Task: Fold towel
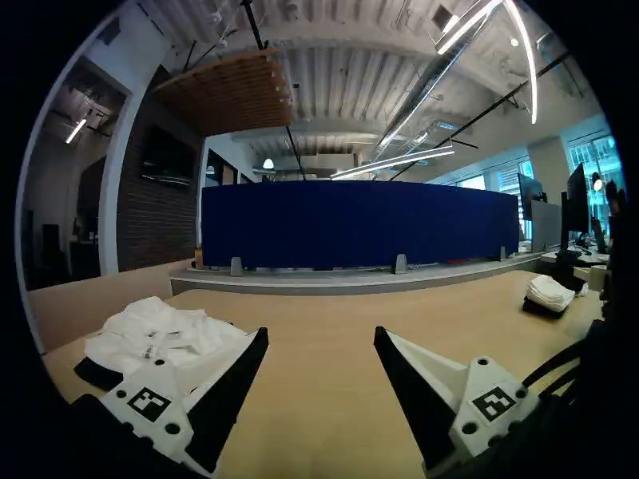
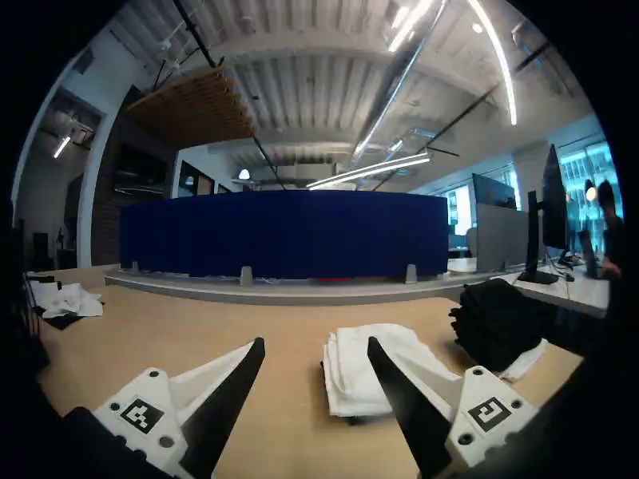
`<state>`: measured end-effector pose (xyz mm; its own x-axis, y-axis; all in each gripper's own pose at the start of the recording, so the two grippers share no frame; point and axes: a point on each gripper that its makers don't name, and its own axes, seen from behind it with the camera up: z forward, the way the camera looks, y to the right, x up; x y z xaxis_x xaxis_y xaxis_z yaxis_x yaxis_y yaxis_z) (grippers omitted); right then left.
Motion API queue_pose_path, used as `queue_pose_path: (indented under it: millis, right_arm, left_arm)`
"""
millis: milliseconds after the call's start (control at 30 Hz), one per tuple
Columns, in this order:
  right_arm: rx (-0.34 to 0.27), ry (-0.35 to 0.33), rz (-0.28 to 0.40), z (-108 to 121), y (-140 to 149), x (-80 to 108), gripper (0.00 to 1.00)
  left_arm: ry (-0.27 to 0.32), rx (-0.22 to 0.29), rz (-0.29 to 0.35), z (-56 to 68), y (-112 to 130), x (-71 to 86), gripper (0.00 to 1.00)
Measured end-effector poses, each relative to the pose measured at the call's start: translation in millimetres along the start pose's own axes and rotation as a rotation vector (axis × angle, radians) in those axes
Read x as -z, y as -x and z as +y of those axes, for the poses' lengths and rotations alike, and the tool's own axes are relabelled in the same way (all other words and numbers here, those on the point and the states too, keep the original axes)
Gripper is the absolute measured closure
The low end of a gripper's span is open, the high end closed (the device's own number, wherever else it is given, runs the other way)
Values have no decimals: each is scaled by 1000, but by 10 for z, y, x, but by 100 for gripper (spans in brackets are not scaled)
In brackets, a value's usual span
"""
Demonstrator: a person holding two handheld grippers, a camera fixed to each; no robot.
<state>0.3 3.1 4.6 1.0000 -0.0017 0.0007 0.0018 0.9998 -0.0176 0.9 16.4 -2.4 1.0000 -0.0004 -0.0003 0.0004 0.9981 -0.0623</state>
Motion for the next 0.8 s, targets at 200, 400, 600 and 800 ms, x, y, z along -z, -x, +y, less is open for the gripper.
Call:
queue_pose_path:
  millis: [200, 400, 600, 800]
  right_arm:
    - [0, 0, 0, -2, 7, -2, 0]
    - [-1, 0, 0, -1, 9, -1, 0]
    - [-1, 0, 0, -5, 11, 9, 0]
    - [-1, 0, 0, -3, 10, 22, 0]
  left_arm:
    - [0, 0, 0, -1, 2, -1, 1]
    - [0, 0, 0, -3, 3, -2, 1]
    - [0, 0, 0, -1, 6, 2, 1]
    - [0, 0, 0, 5, 2, 3, 1]
